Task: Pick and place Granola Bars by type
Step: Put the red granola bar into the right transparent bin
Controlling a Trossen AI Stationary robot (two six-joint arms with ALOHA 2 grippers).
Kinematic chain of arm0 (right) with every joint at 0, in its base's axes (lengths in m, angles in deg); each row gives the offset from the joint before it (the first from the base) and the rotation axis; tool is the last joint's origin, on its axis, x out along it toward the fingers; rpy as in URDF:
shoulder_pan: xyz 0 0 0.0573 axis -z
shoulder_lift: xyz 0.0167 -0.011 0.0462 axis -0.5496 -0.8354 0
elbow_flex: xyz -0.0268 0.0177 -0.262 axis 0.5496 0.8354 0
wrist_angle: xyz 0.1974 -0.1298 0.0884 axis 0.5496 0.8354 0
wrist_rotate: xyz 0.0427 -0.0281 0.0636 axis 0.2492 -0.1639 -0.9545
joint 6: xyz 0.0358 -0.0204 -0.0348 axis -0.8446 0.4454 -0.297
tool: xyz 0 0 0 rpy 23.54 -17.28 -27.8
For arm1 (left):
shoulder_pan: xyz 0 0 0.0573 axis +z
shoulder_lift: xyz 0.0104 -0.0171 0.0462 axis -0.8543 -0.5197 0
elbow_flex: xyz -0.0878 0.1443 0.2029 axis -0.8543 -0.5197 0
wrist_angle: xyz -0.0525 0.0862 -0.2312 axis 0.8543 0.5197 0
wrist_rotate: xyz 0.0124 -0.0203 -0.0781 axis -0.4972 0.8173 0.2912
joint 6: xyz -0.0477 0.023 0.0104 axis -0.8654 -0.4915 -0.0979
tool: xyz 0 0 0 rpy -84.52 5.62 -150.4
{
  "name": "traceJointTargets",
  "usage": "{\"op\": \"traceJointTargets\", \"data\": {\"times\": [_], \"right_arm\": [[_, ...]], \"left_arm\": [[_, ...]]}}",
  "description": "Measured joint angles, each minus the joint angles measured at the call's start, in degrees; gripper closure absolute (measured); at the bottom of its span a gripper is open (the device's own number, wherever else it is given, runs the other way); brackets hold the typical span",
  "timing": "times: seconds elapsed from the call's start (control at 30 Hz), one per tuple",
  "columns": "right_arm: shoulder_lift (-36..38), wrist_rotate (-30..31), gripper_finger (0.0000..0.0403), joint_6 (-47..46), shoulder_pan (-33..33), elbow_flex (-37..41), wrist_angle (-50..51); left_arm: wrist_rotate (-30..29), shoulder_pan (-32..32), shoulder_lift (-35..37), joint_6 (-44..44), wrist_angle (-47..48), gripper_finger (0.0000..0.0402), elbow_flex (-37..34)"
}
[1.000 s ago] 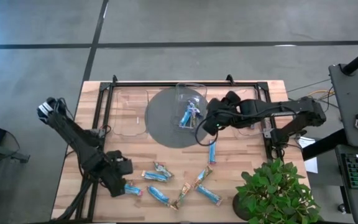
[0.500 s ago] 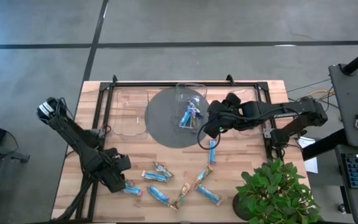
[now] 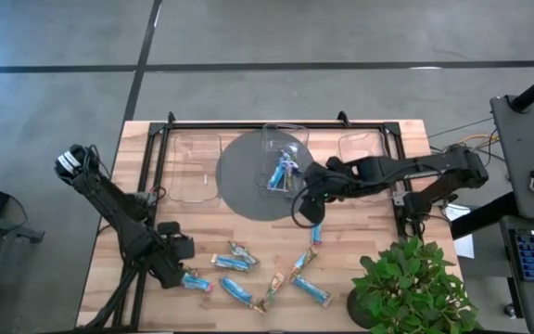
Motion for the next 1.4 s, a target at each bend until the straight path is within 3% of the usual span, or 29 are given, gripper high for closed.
{"op": "traceJointTargets", "data": {"times": [0.3,0.47,0.67,1.0,1.4], "right_arm": [[0.0,-0.1,0.0172,-0.2,-0.4,1.7,-2.2],[0.0,-0.1,0.0172,0.2,-0.7,1.7,-2.5],[0.0,-0.1,0.0172,0.6,-0.7,2.1,-2.6],[0.0,-0.1,0.0172,0.8,-1.0,2.8,-2.5],[0.0,0.1,0.0172,1.0,-1.0,2.8,-2.5]], "left_arm": [[1.8,-0.2,-0.1,1.4,-2.3,0.0243,-0.7],[-0.5,-0.3,-0.2,3.9,-3.3,0.0243,1.1],[6.7,-1.9,-0.3,2.0,-4.0,0.0243,-2.6],[10.3,-4.5,-0.3,0.7,-8.1,0.0243,-7.5],[9.6,-4.5,-0.1,-3.2,-13.7,0.0257,-15.1]]}}
